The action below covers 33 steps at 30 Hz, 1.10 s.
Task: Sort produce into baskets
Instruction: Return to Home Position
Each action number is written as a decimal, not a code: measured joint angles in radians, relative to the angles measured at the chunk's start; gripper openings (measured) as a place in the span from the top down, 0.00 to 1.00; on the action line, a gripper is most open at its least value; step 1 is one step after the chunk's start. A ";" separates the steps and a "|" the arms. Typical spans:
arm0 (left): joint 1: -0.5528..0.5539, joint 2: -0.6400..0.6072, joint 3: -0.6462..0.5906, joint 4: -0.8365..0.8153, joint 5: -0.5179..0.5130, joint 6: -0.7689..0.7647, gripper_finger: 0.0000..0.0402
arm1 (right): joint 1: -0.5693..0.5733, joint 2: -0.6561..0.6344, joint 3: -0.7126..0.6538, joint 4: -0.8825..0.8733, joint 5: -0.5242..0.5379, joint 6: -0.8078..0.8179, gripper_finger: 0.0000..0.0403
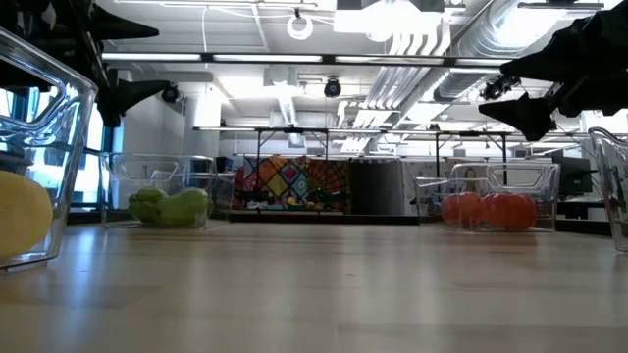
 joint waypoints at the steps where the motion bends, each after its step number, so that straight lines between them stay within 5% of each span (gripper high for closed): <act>1: -0.004 0.000 0.000 0.000 0.000 0.000 0.13 | 0.000 0.000 0.000 0.000 0.000 0.000 0.08; 7: -0.005 0.000 0.000 -0.005 -0.001 0.002 0.13 | 0.000 0.000 0.000 0.000 0.000 0.000 0.08; 11: 0.003 0.000 0.000 -0.049 0.002 0.243 0.13 | 0.000 0.000 0.000 0.001 0.000 0.000 0.08; 21: -0.001 0.000 0.000 -0.156 0.051 0.524 0.13 | 0.000 0.000 0.000 0.001 -0.001 0.000 0.08; 33: -0.005 0.000 0.000 -0.155 0.051 0.489 0.13 | 0.000 0.000 -0.001 0.001 -0.001 0.000 0.08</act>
